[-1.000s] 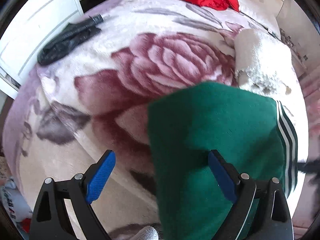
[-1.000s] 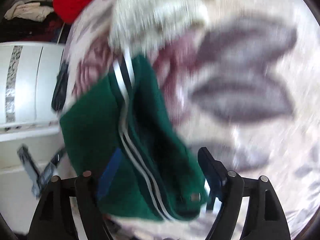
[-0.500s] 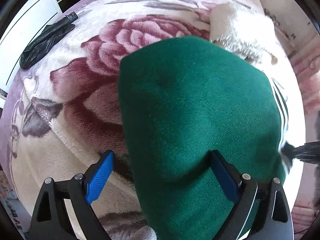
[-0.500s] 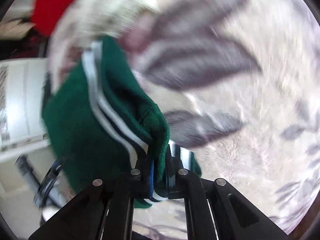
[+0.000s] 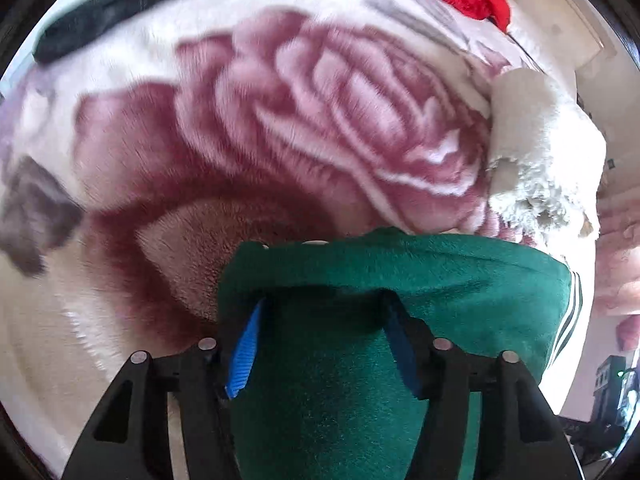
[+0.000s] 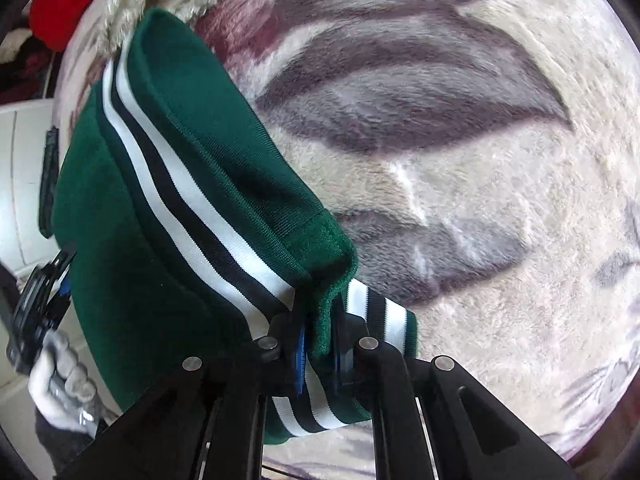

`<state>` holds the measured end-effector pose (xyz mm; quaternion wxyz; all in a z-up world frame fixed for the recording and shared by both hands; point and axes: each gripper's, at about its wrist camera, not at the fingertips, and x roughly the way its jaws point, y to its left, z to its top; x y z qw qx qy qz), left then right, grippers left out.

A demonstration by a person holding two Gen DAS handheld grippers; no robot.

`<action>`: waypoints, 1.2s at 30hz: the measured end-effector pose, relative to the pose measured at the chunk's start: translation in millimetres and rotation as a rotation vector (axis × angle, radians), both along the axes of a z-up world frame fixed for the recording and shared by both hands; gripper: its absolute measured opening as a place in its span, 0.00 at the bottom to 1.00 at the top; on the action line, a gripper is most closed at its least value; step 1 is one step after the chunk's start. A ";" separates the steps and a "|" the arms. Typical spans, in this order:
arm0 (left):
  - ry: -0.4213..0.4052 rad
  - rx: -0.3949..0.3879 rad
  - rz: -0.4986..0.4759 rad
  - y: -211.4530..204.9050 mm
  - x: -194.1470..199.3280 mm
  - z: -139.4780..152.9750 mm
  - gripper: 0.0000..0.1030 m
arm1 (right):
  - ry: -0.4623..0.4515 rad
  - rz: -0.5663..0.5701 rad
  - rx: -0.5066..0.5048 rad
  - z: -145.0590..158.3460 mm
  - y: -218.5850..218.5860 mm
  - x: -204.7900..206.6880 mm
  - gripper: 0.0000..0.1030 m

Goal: Fold large clothes

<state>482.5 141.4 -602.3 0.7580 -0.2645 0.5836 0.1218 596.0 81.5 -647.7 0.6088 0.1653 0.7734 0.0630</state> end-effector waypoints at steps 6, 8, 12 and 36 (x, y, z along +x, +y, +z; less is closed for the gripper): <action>-0.001 -0.030 -0.025 4.5 -0.5 9.8 0.66 | -0.017 0.086 -0.088 -17.6 31.6 17.8 0.13; -0.019 -0.030 -0.043 2.5 -7.0 36.8 0.63 | 0.001 0.132 -0.074 -11.2 32.2 22.1 0.23; -0.156 -0.149 -0.072 3.3 -45.5 80.4 0.69 | -0.054 0.129 -0.009 21.4 1.5 32.5 0.97; -0.254 -0.555 -0.054 22.9 -93.5 -17.1 0.79 | 0.171 0.019 0.907 -52.0 30.2 53.1 0.94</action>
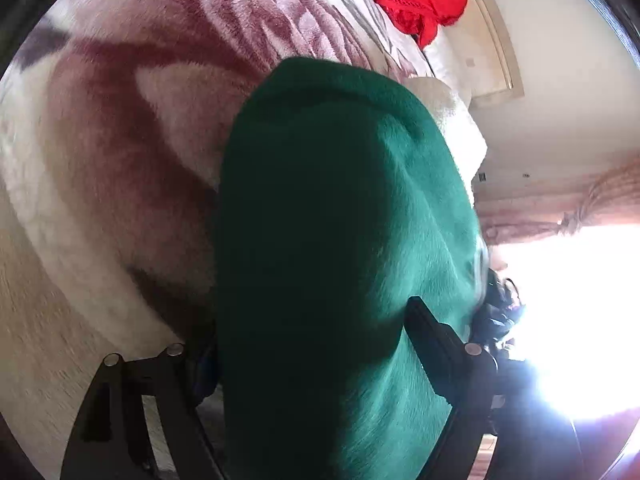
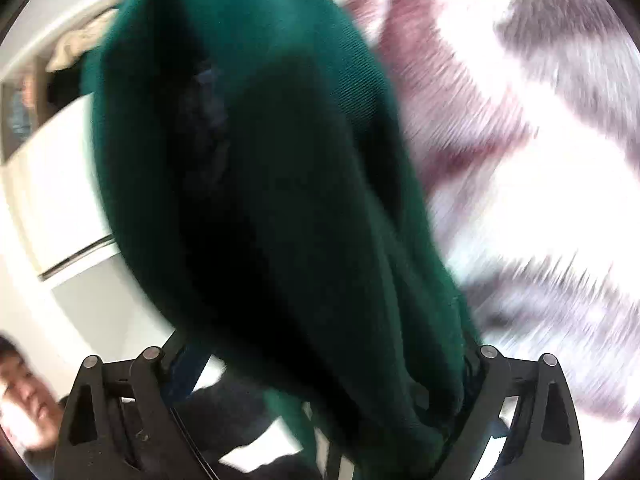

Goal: Fold large clothes

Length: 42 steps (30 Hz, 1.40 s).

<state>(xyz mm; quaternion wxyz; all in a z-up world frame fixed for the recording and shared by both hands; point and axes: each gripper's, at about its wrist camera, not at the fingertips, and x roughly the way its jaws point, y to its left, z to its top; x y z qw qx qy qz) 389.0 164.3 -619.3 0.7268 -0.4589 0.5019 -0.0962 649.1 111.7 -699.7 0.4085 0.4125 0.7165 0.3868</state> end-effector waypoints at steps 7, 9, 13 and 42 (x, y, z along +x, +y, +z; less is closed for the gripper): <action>-0.003 0.006 -0.027 -11.3 16.3 -1.8 0.79 | -0.116 0.020 -0.202 -25.3 0.3 8.3 0.97; -0.030 0.048 -0.015 -13.8 14.3 9.2 0.71 | -0.131 0.004 -0.220 -21.9 0.6 13.7 0.95; -0.084 0.103 -0.041 -21.4 15.1 32.8 0.52 | -0.120 -0.099 -0.218 -0.6 -14.1 8.3 0.50; -0.200 0.109 -0.368 -103.0 431.2 66.2 0.54 | -0.395 -0.462 -0.391 142.2 -162.0 305.9 0.41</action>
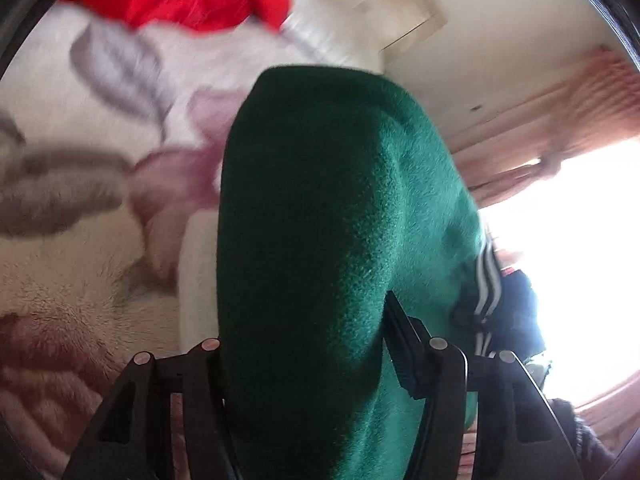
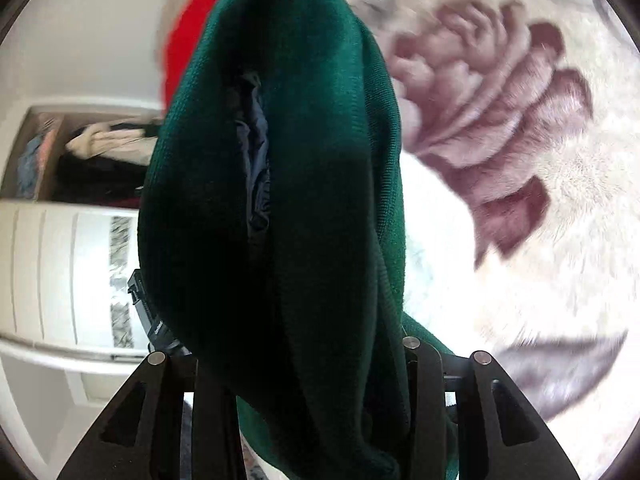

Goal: Fold large clothes

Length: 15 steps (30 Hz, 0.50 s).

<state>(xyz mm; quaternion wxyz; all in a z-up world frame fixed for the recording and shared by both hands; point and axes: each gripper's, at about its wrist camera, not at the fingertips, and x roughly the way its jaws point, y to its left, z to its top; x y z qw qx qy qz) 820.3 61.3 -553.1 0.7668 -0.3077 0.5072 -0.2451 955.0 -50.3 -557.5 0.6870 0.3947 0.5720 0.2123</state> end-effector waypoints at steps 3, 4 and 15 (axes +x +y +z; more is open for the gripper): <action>0.000 0.010 -0.010 1.1 -4.2 -5.5 0.58 | 0.028 0.011 -0.055 -34.7 7.2 16.7 0.47; 0.004 0.020 -0.021 0.5 -4.4 -0.4 0.58 | 0.033 0.010 -0.060 -39.7 5.5 21.3 0.56; -0.143 0.499 0.090 -18.0 -85.5 103.8 0.92 | -0.028 0.053 -0.754 33.9 52.6 -31.3 1.00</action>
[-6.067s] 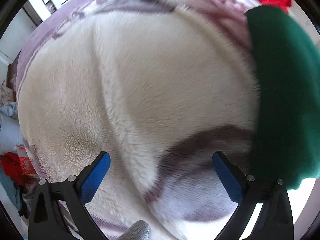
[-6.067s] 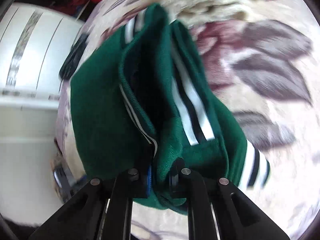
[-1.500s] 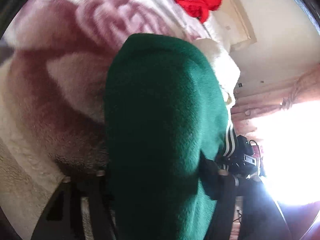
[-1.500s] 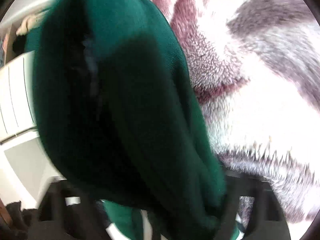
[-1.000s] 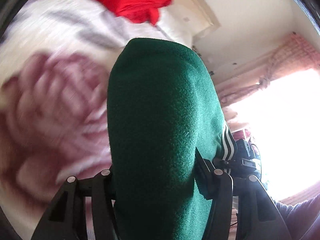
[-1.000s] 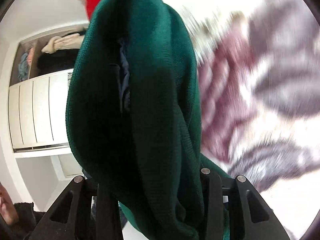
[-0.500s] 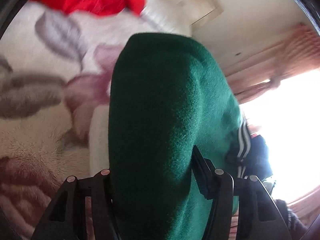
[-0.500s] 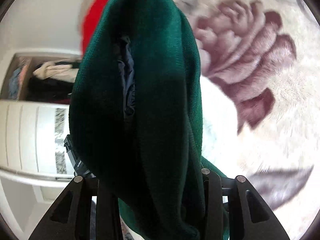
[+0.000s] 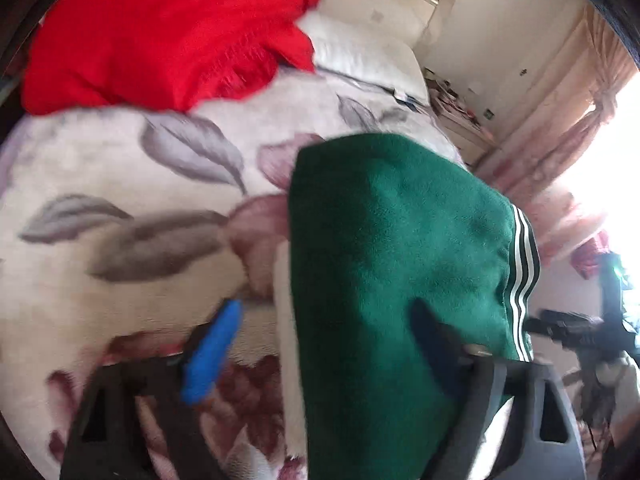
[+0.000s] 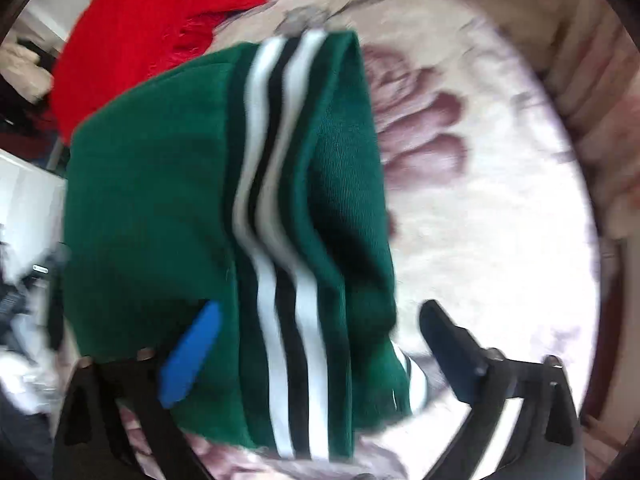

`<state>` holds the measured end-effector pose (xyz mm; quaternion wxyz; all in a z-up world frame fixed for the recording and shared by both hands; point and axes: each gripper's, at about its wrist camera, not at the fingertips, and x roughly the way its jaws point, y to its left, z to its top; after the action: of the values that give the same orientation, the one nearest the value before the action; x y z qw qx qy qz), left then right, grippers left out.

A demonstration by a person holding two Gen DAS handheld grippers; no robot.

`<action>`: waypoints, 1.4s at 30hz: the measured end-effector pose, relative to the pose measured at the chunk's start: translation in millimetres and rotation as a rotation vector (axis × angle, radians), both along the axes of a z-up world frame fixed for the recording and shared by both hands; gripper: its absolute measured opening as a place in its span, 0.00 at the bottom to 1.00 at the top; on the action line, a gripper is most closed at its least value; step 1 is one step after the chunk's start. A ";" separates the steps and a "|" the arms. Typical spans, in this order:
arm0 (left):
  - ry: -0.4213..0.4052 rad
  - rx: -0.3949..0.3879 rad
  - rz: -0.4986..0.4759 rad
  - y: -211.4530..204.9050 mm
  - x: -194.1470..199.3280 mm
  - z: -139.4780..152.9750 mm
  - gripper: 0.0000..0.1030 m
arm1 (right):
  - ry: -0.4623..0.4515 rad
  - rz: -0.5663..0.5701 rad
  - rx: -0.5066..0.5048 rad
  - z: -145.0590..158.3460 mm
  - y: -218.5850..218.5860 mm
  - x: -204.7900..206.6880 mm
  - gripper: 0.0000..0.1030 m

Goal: Fold large clothes

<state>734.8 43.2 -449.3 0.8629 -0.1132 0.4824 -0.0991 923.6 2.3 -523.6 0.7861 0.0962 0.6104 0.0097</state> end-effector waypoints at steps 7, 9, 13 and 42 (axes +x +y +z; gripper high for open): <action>-0.103 0.189 0.102 -36.1 -75.5 53.4 1.00 | -0.096 -0.071 -0.290 49.6 48.7 -119.4 1.00; -0.084 0.235 0.107 -49.3 -92.0 59.7 1.00 | -0.107 -0.091 -0.301 68.1 55.2 -148.9 1.00; -0.060 0.267 0.115 -68.3 -127.3 86.6 1.00 | -0.128 -0.106 -0.292 110.7 61.4 -237.1 1.00; -0.301 0.273 0.119 -106.9 -407.3 355.0 1.00 | -0.500 -0.139 -0.319 526.5 128.8 -587.0 1.00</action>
<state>327.5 -63.6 -94.3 0.9370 -0.0073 0.3493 0.0024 336.7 131.1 2.9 0.9160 0.0075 0.3837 -0.1169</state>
